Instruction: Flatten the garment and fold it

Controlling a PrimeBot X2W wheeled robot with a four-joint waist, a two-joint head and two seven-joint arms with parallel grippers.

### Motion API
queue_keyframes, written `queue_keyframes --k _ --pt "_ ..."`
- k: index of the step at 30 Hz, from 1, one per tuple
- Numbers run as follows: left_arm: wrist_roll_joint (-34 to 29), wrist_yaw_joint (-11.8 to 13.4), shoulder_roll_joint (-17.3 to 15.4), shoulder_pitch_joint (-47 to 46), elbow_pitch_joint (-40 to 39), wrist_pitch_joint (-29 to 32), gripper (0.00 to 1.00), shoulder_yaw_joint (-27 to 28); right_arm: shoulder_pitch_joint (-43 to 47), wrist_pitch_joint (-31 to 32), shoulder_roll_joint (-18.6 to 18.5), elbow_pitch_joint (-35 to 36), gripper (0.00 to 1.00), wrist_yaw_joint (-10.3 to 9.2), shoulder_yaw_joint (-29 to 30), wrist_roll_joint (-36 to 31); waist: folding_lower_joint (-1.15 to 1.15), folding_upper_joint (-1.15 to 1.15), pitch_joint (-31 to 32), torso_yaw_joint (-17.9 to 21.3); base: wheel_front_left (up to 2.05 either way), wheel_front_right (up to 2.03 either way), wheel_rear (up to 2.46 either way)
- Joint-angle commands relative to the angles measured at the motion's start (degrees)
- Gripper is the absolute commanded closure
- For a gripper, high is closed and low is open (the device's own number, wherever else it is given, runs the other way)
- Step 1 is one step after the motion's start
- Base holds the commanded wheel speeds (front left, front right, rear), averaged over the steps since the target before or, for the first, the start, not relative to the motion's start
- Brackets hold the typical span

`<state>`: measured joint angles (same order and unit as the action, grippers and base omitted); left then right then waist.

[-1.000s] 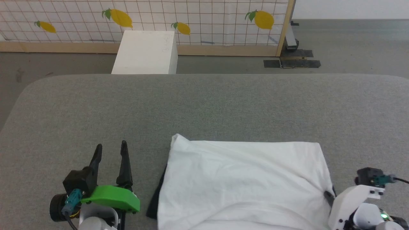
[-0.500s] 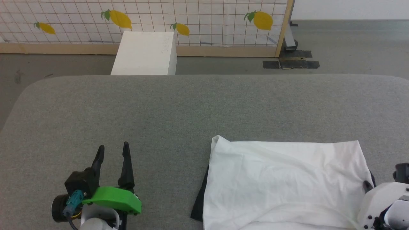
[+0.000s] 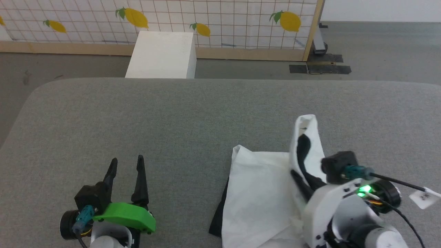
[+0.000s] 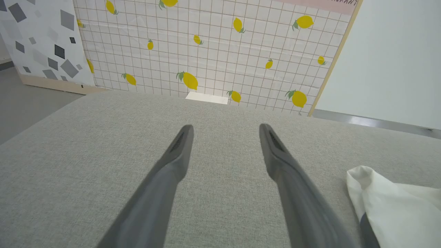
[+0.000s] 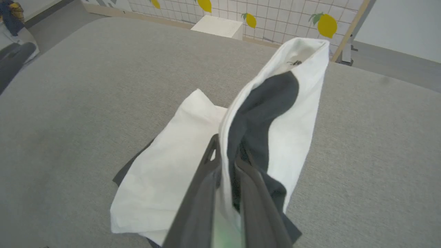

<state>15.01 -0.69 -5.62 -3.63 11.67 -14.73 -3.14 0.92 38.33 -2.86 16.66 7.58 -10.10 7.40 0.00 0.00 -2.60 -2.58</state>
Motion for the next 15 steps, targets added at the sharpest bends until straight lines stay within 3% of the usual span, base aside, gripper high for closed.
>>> queue_keyframes --k 1,6,15 --pt "-0.8 -0.5 0.2 -0.7 0.3 -0.3 0.00 -0.2 -1.9 0.0 0.0 -1.1 1.00 -0.09 -1.9 -0.5 0.00 0.00 -0.7 -0.8 0.00 0.00 0.00" --pt "-0.8 -0.7 0.6 -1.7 0.6 -0.3 0.00 -0.5 -6.7 -0.3 0.0 -8.9 1.00 -0.09 -8.7 -0.7 0.00 0.00 -2.1 -2.7 0.00 0.00 0.00" --pt "-1.1 -0.8 1.0 -2.5 0.7 -0.3 0.00 0.1 -13.8 -1.4 0.0 -22.1 1.00 -0.09 -15.5 0.9 0.00 0.00 -3.9 -4.8 0.00 0.00 0.00"
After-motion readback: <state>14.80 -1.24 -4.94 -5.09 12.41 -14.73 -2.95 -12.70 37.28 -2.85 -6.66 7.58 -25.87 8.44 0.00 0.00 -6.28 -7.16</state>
